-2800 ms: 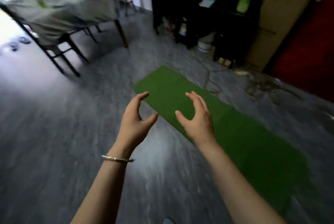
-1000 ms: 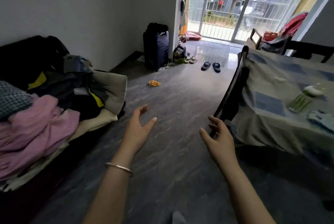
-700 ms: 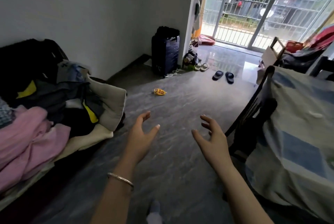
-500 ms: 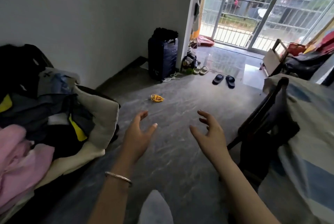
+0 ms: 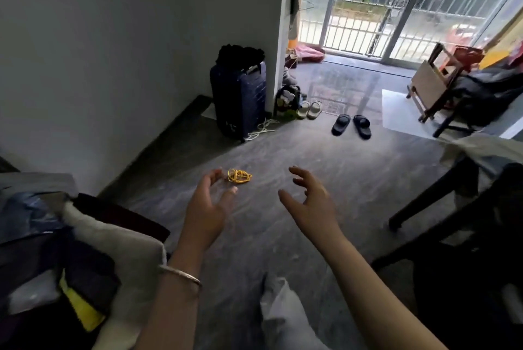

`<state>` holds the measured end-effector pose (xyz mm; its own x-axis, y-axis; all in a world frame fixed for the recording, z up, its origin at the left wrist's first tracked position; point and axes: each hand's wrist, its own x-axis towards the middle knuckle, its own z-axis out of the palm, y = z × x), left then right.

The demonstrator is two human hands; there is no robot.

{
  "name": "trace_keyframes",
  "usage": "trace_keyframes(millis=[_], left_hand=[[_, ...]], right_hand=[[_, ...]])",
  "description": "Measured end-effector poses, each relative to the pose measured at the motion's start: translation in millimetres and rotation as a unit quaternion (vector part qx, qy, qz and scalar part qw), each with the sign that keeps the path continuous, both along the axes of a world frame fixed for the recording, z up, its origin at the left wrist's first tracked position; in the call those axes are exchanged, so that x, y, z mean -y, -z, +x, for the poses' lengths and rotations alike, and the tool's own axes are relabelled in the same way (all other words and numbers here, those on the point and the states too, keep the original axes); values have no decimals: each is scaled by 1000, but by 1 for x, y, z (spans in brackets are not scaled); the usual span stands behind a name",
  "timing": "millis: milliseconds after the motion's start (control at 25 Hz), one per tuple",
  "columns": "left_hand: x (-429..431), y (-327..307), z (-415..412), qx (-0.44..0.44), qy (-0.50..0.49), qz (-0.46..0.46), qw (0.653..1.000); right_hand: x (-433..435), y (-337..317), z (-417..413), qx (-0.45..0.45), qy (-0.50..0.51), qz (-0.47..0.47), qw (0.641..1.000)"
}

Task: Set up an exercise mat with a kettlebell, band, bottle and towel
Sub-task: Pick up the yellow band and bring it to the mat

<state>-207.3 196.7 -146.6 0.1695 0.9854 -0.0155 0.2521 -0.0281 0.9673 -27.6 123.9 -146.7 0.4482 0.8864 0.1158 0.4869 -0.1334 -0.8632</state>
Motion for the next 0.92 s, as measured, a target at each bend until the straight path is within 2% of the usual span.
trace_keyframes(millis=[320, 520, 760, 920], left_hand=[[-231, 23, 45, -48, -24, -29, 998], [-357, 46, 61, -33, -46, -57, 997], [-521, 106, 95, -99, 20, -66, 993], [-612, 143, 110, -121, 57, -114, 984]], right_hand=[[-246, 11, 64, -18, -33, -19, 999], [-368, 33, 88, -21, -28, -51, 998], [-507, 86, 107, -8, 4, -93, 996], [-593, 113, 113, -11, 35, -152, 988]])
